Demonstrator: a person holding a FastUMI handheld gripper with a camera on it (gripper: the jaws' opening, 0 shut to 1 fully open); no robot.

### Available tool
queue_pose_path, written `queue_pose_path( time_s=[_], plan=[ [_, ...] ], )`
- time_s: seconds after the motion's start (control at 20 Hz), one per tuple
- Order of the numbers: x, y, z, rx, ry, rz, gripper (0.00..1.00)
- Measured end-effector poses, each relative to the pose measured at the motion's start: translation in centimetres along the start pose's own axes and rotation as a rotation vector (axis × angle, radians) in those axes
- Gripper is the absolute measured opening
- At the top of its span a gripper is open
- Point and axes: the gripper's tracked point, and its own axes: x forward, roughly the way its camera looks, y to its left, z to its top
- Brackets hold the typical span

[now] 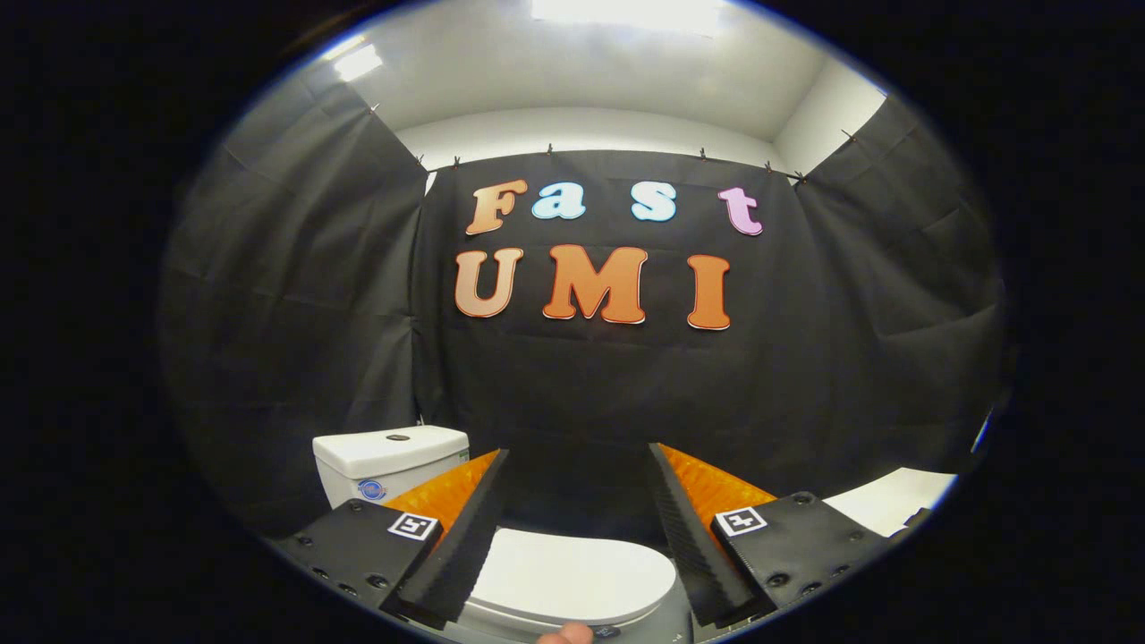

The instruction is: Open the toilet lid.

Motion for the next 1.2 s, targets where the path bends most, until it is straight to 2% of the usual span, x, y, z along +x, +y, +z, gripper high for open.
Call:
queue_pose_path(
  time_s=[0.45, 0.9, 1.2],
  plan=[
    [-0.3, 0.9, 0.2, 0.003, 0.009, 0.021, 0.97],
    [0.0, 3.9, 0.0, 0.040, -0.018, 0.115, 0.97],
    [0.3, 4.4, -1.1, 0.097, -0.035, 0.110, 0.97]
  ],
)
